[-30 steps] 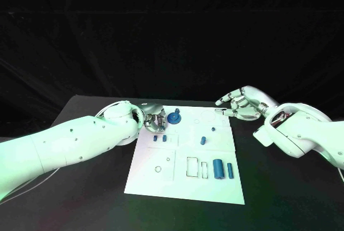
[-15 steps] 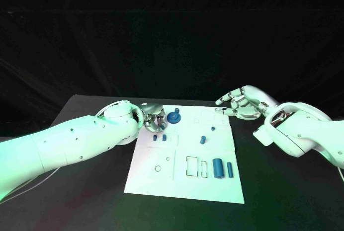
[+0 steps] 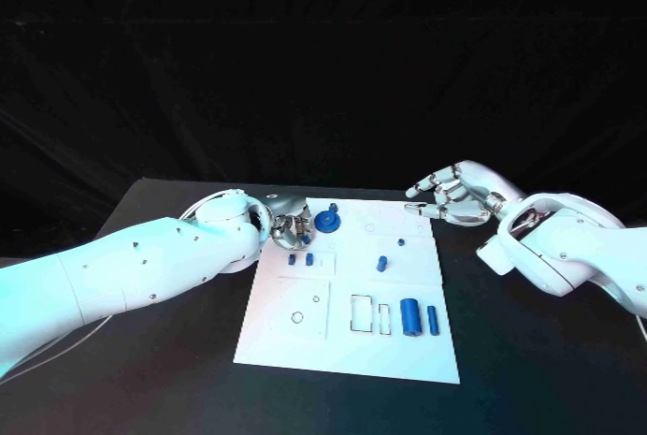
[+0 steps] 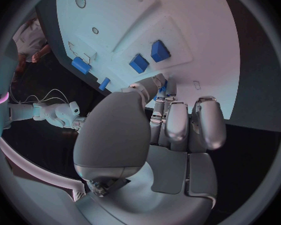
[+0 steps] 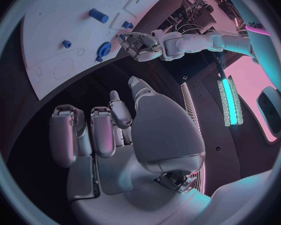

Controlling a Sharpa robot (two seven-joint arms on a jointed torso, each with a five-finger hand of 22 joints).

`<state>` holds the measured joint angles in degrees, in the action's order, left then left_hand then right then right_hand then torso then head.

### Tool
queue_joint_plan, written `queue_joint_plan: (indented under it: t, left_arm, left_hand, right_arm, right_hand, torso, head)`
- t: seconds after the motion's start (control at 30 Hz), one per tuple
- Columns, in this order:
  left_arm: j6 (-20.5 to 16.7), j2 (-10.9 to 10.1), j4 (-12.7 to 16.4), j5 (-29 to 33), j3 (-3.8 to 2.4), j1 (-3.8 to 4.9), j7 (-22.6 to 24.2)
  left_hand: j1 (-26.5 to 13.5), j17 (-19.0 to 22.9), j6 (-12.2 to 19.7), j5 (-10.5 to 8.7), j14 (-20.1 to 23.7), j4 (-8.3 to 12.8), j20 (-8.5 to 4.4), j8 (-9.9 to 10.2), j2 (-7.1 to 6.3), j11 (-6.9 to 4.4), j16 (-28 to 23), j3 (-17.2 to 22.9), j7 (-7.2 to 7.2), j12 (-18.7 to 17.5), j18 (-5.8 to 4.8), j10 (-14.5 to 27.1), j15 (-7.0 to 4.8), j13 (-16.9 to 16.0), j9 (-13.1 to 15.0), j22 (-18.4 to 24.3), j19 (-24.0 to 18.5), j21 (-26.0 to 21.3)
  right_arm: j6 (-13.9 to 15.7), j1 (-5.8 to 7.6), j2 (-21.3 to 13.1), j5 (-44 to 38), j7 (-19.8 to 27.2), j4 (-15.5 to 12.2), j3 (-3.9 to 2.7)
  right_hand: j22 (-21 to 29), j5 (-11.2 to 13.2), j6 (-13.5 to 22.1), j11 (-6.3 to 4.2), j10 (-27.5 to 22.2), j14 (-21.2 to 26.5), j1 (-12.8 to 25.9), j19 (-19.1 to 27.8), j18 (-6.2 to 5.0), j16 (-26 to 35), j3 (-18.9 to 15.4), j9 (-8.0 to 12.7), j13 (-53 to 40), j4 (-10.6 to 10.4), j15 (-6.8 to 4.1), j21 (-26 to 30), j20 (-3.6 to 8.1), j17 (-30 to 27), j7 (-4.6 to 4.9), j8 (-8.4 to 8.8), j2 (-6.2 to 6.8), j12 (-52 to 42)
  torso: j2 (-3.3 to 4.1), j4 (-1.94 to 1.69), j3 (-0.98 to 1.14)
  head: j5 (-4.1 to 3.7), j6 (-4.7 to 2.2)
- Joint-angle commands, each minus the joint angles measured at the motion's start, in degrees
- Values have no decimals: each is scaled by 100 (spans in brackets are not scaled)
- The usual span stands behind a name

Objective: Assemble the parts on the task board

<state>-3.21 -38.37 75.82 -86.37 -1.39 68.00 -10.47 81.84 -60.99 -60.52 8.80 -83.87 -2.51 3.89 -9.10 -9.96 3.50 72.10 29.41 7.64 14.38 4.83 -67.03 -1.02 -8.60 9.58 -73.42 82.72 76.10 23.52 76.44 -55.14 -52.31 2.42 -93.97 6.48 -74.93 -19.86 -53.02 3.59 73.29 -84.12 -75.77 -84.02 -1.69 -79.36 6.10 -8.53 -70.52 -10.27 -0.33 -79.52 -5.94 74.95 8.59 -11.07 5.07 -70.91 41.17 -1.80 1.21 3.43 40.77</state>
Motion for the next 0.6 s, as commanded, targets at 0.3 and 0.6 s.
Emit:
queue_joint_plan:
  t: [0.3,0.6]
  left_arm:
    - [135,14,-16,-26,3,-8,-14]
    - [111,7,-17,-26,3,-8,-38]
  left_hand:
    - [-82,21,148,-15,-49,10,0,141,-28,15,49,-32,34,-81,-77,-77,-2,-10,-67,-3,-14,21]
    - [-120,35,217,-12,-46,5,20,225,-56,49,59,-48,84,-131,-80,-97,24,-15,-108,-8,-14,23]
  right_arm:
    - [-20,-3,1,-36,34,4,-1]
    - [2,-3,1,-37,36,11,-1]
  right_hand:
    - [-805,-23,19,9,-20,-267,14,-48,-89,42,8,10,5,-37,-38,35,57,242,0,-31,-27,11]
    - [-647,-29,68,12,-776,-139,-14,73,-144,439,15,37,907,-60,-42,295,55,-145,5,-46,-26,956]
  torso:
    - [-3,1,-1]
    - [-1,4,2]
  head:
    - [3,1]
    - [5,-5]
